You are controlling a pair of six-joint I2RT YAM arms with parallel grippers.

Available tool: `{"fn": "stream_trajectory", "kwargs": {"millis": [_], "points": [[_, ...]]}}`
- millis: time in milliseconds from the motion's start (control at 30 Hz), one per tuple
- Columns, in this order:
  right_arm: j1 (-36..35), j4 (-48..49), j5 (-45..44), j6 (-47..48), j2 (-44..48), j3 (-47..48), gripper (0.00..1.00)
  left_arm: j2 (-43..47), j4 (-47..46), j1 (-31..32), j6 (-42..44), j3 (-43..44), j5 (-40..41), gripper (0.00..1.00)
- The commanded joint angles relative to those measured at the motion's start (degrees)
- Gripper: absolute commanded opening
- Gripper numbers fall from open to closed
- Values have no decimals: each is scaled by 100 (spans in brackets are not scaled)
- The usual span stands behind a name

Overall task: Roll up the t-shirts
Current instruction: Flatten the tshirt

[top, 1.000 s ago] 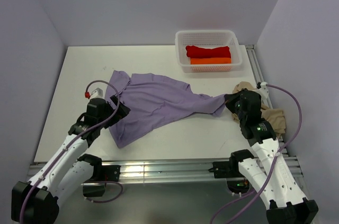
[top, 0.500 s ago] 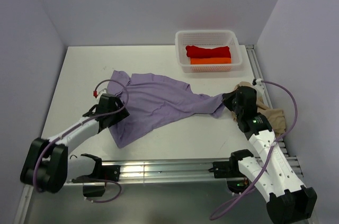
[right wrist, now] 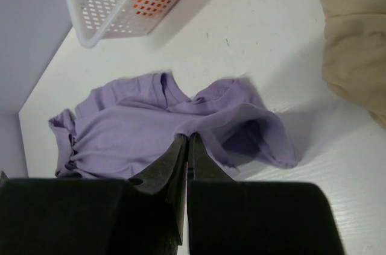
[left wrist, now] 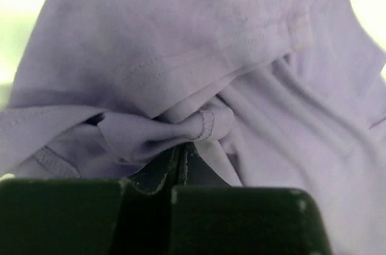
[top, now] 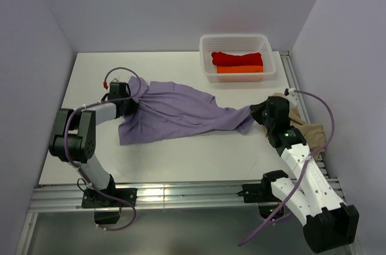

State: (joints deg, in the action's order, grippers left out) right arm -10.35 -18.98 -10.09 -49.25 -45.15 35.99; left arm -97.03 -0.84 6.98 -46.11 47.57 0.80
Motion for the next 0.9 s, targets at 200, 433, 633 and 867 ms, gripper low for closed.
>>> {"fn": "stream_trajectory", "kwargs": {"millis": [200, 433, 633, 867], "points": [[33, 562, -494, -216, -794, 321, 0, -1783, 855, -426, 444, 2543, -194, 0], [59, 579, -591, -128, -917, 480, 0, -250, 831, -435, 436, 1458, -106, 49], [68, 650, -442, -102, -926, 383, 0, 1289, 1112, -452, 304, 526, 447, 80], [59, 729, -371, 91, -838, 295, 0, 2461, 480, -628, 260, -528, -192, 100]]}}
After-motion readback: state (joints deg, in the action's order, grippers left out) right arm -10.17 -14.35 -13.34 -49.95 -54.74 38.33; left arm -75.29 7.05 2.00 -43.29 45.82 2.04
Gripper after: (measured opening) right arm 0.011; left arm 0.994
